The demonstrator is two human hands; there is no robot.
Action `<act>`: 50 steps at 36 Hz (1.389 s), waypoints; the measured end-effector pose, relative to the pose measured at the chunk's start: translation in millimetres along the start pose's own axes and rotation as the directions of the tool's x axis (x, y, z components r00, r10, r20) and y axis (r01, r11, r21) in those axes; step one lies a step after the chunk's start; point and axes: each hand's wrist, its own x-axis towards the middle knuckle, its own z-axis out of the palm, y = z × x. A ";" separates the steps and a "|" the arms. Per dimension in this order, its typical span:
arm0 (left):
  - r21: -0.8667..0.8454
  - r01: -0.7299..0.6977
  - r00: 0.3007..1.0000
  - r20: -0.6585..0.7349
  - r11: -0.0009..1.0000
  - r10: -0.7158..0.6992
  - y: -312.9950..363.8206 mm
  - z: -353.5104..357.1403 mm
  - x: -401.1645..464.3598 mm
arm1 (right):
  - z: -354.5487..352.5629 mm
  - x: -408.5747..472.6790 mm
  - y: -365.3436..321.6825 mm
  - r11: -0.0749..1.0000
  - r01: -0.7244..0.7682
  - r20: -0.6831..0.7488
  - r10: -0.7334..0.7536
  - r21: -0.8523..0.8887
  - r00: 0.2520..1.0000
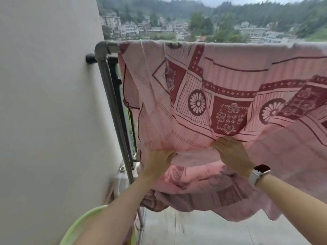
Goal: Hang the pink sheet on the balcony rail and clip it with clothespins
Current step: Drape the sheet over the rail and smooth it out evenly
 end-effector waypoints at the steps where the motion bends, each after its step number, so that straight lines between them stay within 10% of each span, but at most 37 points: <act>1: 0.042 -0.008 1.000 0.016 0.999 0.008 6.3 5.9 -8.4 | 4.7 -11.3 -0.9 1.000 -0.013 0.028 0.013 0.012 1.000; 11: 0.108 0.073 0.881 0.459 0.991 -0.115 25.3 36.8 -58.3 | 31.6 -81.9 -25.2 0.995 -0.069 0.325 0.042 0.071 0.945; 14: -0.010 0.155 0.935 0.324 0.988 -0.144 21.4 32.0 -59.6 | 33.7 -81.4 -35.0 0.996 -0.059 0.361 0.032 0.064 0.932; 17: -0.092 0.274 0.950 -0.126 0.957 -0.284 27.0 1.4 -40.2 | 29.6 -83.1 -39.5 0.996 -0.068 0.341 0.043 0.062 0.939; 22: -0.555 0.535 0.686 -0.154 0.637 -0.711 11.7 -47.5 25.9 | 22.3 -88.8 -36.6 0.984 -0.176 0.326 0.171 -0.013 0.930; 27: -0.892 0.361 0.686 0.057 0.272 -0.725 7.1 -81.6 73.7 | 7.9 -71.4 -39.9 0.968 -0.246 0.344 0.213 0.056 0.915; 31: -0.837 0.309 0.685 -0.134 0.452 -0.716 17.7 -83.4 73.5 | -8.7 -28.6 -49.5 0.960 -0.197 0.235 0.149 0.197 0.960; 40: -0.683 0.470 0.797 0.056 0.559 -0.602 14.6 -25.9 -11.7 | -45.3 89.3 -107.7 0.680 -0.378 0.249 0.284 0.629 0.926; 50: -0.417 0.800 0.588 0.399 0.432 -0.703 -23.0 -0.4 -97.7 | 7.8 101.2 -133.0 0.772 -0.377 0.028 0.423 0.512 0.906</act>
